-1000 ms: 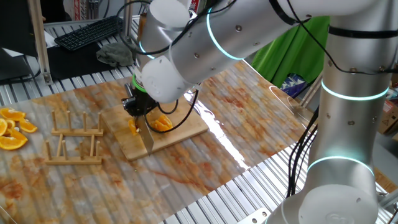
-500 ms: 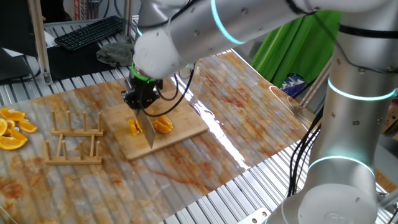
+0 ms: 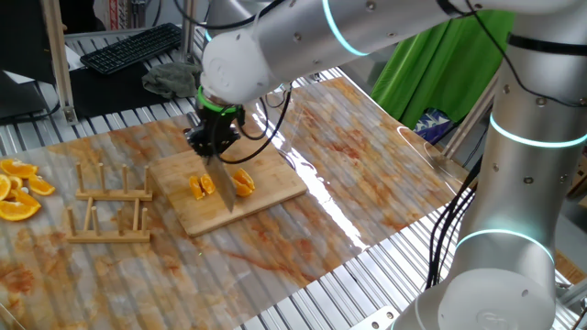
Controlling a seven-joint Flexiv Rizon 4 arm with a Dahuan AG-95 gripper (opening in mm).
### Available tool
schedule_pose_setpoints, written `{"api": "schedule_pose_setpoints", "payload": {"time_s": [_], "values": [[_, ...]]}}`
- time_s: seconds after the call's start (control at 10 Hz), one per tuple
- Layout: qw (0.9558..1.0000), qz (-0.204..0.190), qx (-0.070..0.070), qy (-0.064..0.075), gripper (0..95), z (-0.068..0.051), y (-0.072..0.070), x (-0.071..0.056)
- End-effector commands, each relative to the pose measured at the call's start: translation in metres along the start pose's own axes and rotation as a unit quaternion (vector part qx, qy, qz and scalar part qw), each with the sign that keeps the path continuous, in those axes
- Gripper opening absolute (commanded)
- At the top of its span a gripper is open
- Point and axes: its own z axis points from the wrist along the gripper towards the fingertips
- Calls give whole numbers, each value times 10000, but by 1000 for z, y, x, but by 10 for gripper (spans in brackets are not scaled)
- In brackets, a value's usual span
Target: Chop the orange
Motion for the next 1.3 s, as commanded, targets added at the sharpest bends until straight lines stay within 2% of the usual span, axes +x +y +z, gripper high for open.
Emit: {"api": "schedule_pose_setpoints", "payload": {"time_s": [0.1,0.4,0.7,1.1,1.3], "values": [[10000,-66,-3,10,0,-3,-3,-1],[9998,-194,6,46,0,-7,-8,-1],[9989,-471,13,44,0,-6,-20,-3],[9983,-581,-37,83,0,-5,-33,-3],[9983,-567,-86,106,0,-4,-33,-1]]}}
